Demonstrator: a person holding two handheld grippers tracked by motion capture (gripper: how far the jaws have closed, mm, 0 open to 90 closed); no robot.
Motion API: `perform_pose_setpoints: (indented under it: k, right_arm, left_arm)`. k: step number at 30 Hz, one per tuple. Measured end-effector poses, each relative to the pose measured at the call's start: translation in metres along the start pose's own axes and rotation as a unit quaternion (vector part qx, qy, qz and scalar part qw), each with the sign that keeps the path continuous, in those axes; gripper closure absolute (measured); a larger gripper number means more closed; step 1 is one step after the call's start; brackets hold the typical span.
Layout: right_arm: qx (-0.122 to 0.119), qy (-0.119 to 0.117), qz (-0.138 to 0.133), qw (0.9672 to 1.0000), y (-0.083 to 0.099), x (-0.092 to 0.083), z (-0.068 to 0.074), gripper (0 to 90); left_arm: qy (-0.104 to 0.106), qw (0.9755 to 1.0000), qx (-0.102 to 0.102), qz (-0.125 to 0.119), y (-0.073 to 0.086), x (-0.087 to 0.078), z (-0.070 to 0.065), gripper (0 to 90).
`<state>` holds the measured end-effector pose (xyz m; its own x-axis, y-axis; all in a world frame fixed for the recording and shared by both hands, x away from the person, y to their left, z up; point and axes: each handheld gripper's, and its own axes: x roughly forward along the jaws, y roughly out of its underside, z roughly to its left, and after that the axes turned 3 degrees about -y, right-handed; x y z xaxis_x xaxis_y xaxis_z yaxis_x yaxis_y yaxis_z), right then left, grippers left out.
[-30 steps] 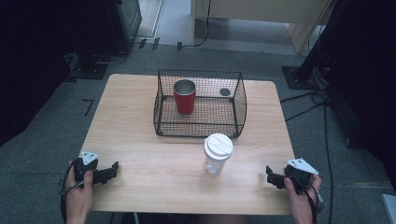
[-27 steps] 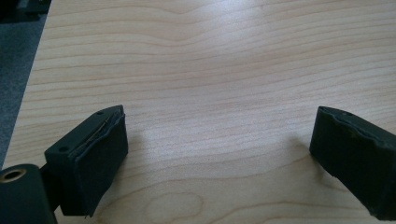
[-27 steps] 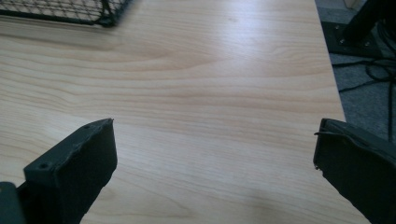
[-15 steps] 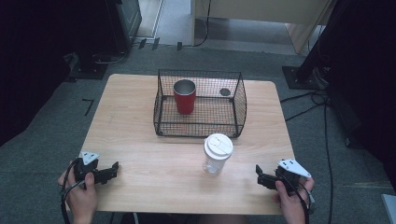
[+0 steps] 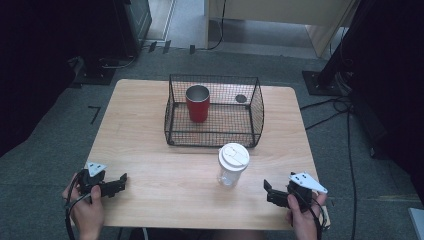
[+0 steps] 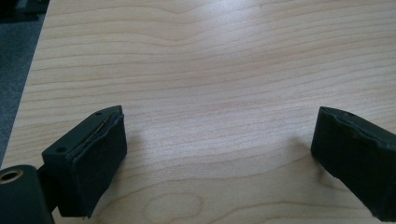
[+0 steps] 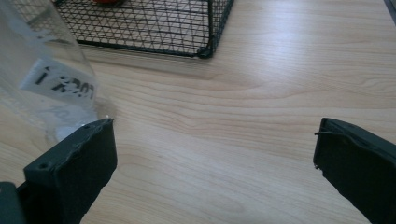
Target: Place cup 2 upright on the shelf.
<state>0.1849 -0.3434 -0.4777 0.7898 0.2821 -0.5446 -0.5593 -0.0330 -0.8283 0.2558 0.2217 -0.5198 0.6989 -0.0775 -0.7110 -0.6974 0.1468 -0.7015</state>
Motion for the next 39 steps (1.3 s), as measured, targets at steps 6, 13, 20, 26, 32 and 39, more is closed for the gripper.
perform_pose_setpoints:
  k: [6, 13, 20, 26, 32, 39]
  right_arm:
    - [-0.018, -0.016, 0.002, 0.9997, -0.001, 0.002, 0.017, 0.0]
    - [-0.027, -0.036, -0.006, 0.999, -0.001, 0.002, 0.03, 0.0]
    - [-0.026, -0.042, -0.012, 0.9987, -0.002, 0.002, 0.037, 0.0]
    - [-0.033, -0.056, -0.016, 0.9977, -0.004, 0.002, 0.044, 0.3]
    - [-0.043, -0.065, -0.019, 0.9968, -0.005, 0.003, 0.054, 0.4]
    - [-0.051, -0.062, -0.024, 0.9964, -0.007, 0.005, 0.062, 4.0]
  left_arm:
    - [0.0, 1.0, -0.001, -0.001, 0.0, 0.0, 0.0, 4.2]
    - [0.0, 1.0, 0.0, 0.0, 0.0, 0.0, 0.0, 4.2]
    - [0.0, 1.0, 0.0, 0.0, 0.0, 0.0, 0.0, 4.2]
    - [0.0, 1.0, 0.0, 0.0, 0.0, 0.0, 0.0, 4.2]
    - [0.0, 1.0, 0.0, 0.0, 0.0, 0.0, 0.0, 4.2]
    - [0.0, 1.0, 0.0, 0.0, 0.0, 0.0, 0.0, 4.2]
